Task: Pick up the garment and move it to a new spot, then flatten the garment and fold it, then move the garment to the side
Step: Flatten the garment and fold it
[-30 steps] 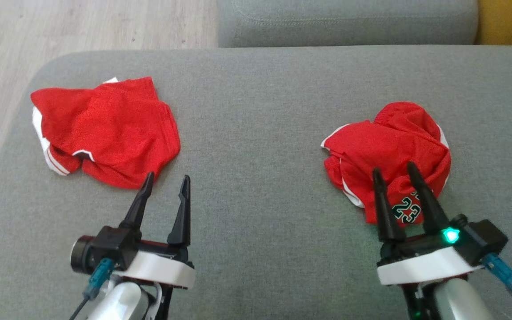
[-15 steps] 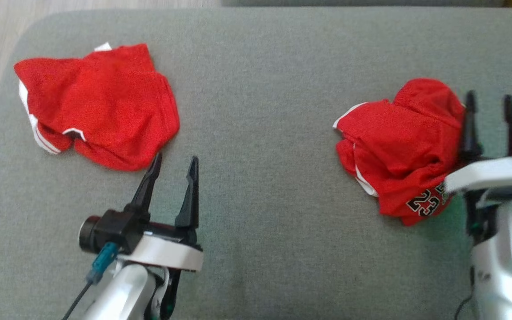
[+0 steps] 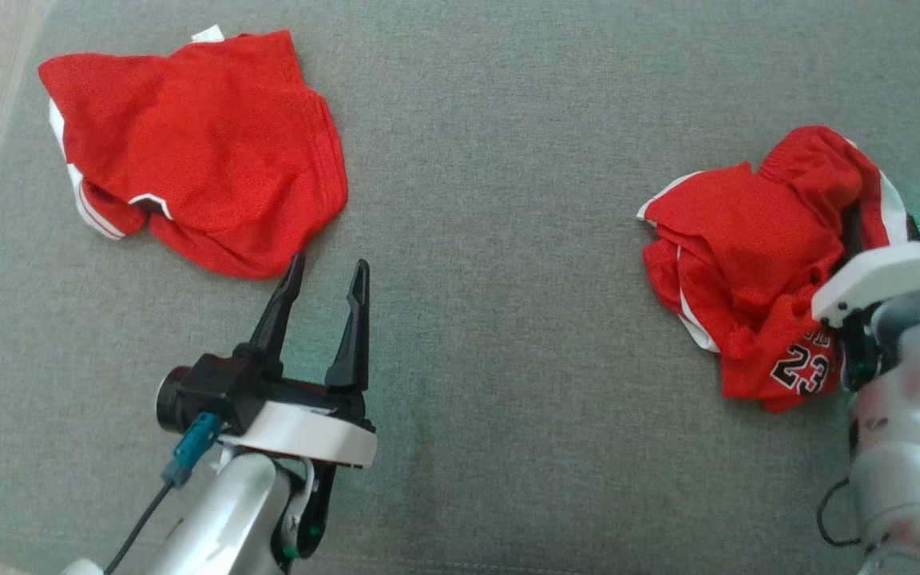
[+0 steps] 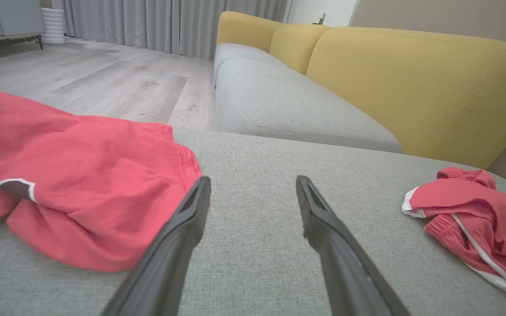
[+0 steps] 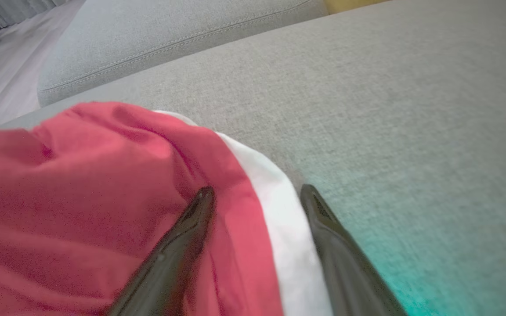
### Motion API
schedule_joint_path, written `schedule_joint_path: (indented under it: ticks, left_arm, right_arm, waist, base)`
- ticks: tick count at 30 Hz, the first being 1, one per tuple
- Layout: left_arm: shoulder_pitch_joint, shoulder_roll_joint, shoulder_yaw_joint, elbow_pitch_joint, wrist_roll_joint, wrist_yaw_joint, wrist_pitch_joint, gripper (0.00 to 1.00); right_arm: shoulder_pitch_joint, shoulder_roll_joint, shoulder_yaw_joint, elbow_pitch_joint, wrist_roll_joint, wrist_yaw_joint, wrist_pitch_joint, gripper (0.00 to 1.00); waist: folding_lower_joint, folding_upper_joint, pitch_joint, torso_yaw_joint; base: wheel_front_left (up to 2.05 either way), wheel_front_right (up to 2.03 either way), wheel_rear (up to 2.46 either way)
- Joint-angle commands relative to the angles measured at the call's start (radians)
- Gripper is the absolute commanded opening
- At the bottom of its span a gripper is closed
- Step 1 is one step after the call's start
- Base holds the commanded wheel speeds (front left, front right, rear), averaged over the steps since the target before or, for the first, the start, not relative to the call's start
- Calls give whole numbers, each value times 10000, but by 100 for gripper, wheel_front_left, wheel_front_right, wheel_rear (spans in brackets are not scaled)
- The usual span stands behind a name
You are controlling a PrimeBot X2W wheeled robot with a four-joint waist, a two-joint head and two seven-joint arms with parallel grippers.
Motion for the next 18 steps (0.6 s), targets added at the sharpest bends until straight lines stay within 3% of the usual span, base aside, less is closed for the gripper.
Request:
schedule_joint_path:
  ticks: [1, 2, 5, 10, 18]
  left_arm:
    - [-388, 55, 459, -232, 40, -55, -97, 100]
    - [-391, 49, 488, -207, 49, -63, -97, 100]
    - [-346, 17, 603, -175, 74, -59, -97, 100]
    - [-202, -109, 775, -206, 88, -111, -97, 100]
    - [75, -611, 1066, -141, 126, -332, -97, 100]
  right_arm:
    - [-265, 91, 308, 290, -97, 75, -44, 24]
    - [-337, 91, 322, 462, -154, 75, -166, 0]
    - [-552, 91, 212, 541, -440, 75, -698, 0]
    - [-1291, 6, -1, -331, -1247, 75, -928, 0]
    - [-3312, -1638, 1477, -1402, -1817, 75, -257, 0]
  waist:
    - [0, 0, -15, -9]
    - [0, 0, -41, -26]
    - [0, 0, -201, -138]
    - [0, 0, -516, -362]
    - [0, 0, -1147, -51]
  base:
    - [0, 0, 0]
    - [0, 0, 0]
    - [0, 0, 0]
    - [0, 0, 0]
    - [0, 0, 0]
